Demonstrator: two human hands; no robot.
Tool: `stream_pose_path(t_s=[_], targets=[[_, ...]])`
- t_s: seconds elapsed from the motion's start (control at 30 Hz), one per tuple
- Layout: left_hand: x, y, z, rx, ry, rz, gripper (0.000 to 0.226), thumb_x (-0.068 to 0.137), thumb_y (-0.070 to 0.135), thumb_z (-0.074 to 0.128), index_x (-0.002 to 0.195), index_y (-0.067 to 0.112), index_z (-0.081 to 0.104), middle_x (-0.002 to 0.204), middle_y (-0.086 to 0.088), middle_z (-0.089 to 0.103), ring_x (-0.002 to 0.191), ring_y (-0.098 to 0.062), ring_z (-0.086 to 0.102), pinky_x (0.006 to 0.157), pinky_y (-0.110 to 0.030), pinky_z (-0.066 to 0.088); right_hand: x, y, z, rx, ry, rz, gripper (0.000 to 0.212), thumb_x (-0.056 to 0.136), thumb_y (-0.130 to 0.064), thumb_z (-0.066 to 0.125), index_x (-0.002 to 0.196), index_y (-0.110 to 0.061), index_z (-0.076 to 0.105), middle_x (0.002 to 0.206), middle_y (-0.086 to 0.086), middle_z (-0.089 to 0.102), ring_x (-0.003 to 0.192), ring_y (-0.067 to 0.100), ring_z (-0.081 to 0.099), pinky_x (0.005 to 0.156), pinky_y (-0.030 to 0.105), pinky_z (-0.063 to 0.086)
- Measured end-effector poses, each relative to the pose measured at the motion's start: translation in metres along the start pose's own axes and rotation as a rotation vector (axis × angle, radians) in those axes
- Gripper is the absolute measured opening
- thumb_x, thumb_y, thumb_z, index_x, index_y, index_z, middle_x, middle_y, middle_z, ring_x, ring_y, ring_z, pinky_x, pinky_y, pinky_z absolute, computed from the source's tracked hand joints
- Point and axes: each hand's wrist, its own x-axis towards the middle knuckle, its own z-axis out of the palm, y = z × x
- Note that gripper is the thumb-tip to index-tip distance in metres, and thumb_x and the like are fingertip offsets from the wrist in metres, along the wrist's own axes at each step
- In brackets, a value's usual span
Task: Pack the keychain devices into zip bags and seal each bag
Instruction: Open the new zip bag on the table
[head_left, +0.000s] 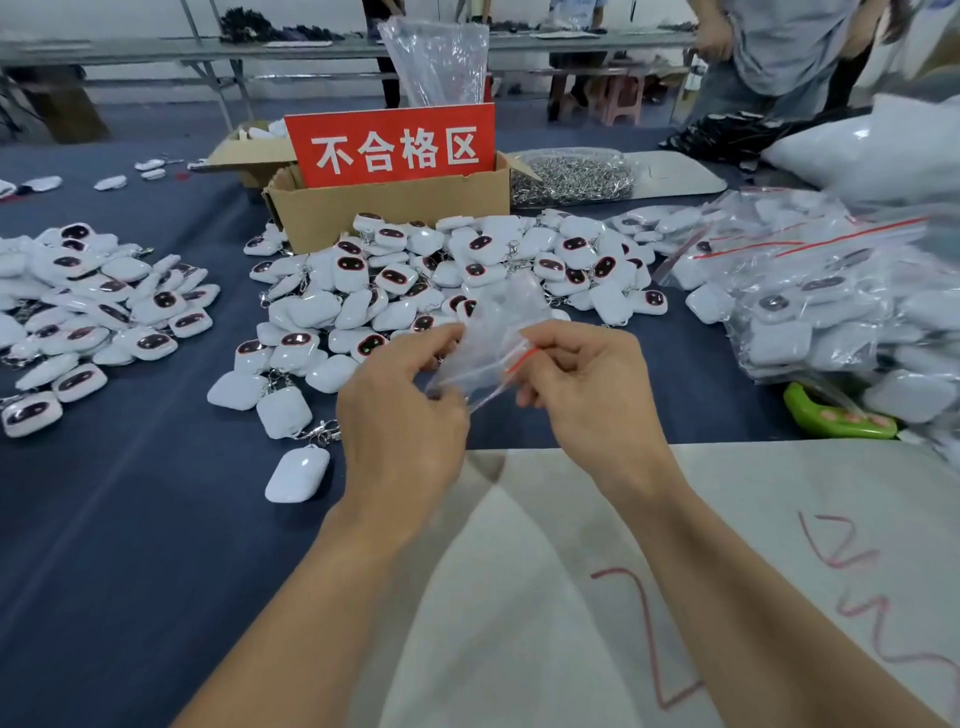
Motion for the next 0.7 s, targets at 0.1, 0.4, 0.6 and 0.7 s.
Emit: stream_pose_path(t_s=[0.1,0.4,0.6,0.7], targets=[[-0.004,0.011,-0.006,0.069,0.144,0.251,0.078,0.064,-0.013,0.045,0.132,0.015,0.069,0.122,0.005,0.068,0.118,-0.017,0.054,0.104,-0.026,0.042,0.001,0.002,-0.001,-0.002,0.031,-0.02,0.045,0.088,0.002,0.057,0.078,-0.038,0.075,0.062,-0.011,0.07,0.055,0.007,0.062,0.065,0.03,0.057],[-0.023,0.027,0.005,0.165,-0.127,0.614,0.054,0.073,0.009,0.062,0.125,0.015,0.073,0.13,0.004,0.069,0.121,-0.02,0.055,0.109,-0.033,0.04,0.008,0.019,-0.005,-0.178,0.172,0.102,0.026,0.085,-0.003,0.06,0.077,-0.027,0.069,0.062,-0.008,0.07,0.063,0.005,0.062,0.065,0.029,0.059],[-0.01,0.016,0.005,0.203,-0.482,0.357,0.102,0.061,0.042,0.043,0.161,0.025,0.029,0.166,0.007,0.028,0.155,-0.008,0.017,0.125,-0.021,0.01,0.014,0.024,-0.013,-0.431,-0.024,0.149,0.024,0.086,-0.011,0.068,0.065,-0.022,0.064,0.044,-0.016,0.054,0.046,0.004,0.049,0.047,0.011,0.037],[-0.001,0.006,0.005,0.237,-0.539,0.281,0.116,0.052,0.057,0.034,0.163,0.028,0.019,0.167,0.012,0.022,0.154,-0.001,0.011,0.126,-0.024,0.007,0.013,0.024,-0.012,-0.394,-0.093,0.171,0.02,0.086,-0.007,0.061,0.074,-0.019,0.073,0.055,-0.003,0.065,0.051,0.014,0.051,0.054,0.022,0.046]])
